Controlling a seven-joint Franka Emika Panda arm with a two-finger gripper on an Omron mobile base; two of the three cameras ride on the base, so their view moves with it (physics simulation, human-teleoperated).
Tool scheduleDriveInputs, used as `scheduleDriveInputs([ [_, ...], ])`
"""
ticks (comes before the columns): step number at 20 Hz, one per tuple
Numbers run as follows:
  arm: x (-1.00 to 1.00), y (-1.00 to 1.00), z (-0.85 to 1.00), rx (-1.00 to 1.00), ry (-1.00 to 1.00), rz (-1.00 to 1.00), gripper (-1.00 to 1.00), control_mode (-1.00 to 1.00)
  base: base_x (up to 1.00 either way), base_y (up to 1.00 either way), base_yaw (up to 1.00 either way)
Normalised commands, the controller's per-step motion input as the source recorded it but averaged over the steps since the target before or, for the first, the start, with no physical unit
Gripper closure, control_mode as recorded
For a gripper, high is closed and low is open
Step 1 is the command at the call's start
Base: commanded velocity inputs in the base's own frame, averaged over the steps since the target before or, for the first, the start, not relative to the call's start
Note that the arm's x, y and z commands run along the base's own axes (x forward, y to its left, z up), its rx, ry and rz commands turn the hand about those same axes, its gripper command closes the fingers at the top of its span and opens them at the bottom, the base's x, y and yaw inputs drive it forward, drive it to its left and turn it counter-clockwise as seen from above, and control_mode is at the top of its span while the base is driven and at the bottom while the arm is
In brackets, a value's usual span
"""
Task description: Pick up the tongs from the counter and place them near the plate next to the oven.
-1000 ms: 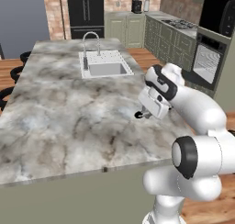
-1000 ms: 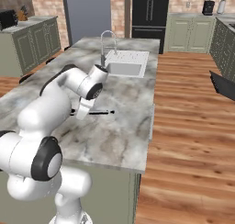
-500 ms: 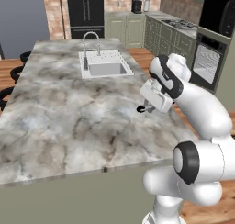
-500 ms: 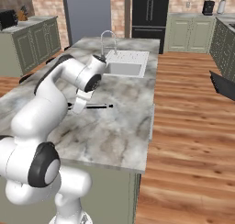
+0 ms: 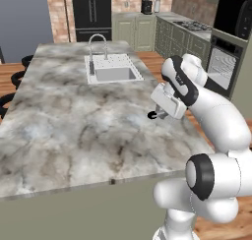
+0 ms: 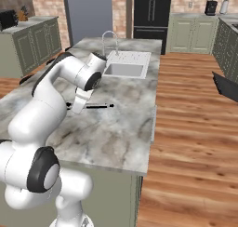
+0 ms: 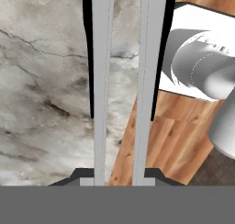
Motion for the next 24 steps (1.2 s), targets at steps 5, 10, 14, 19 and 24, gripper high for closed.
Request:
scheduleDriveInputs([
  [5,0.00,0.00,0.00,0.00,0.00,0.00,1.00,-1.00,0.00,0.00,0.00],
  [10,0.00,0.00,0.00,0.00,0.00,0.00,1.00,-1.00,0.00,0.00,0.00],
  [14,0.00,0.00,0.00,0.00,0.00,0.00,1.00,-1.00,0.00,0.00,0.00],
  [19,-0.05,0.00,0.00,0.00,0.00,0.00,1.00,1.00,-0.11,-0.02,0.00],
  [24,0.00,0.00,0.00,0.00,0.00,0.00,1.00,1.00,-0.58,-0.17,0.00],
])
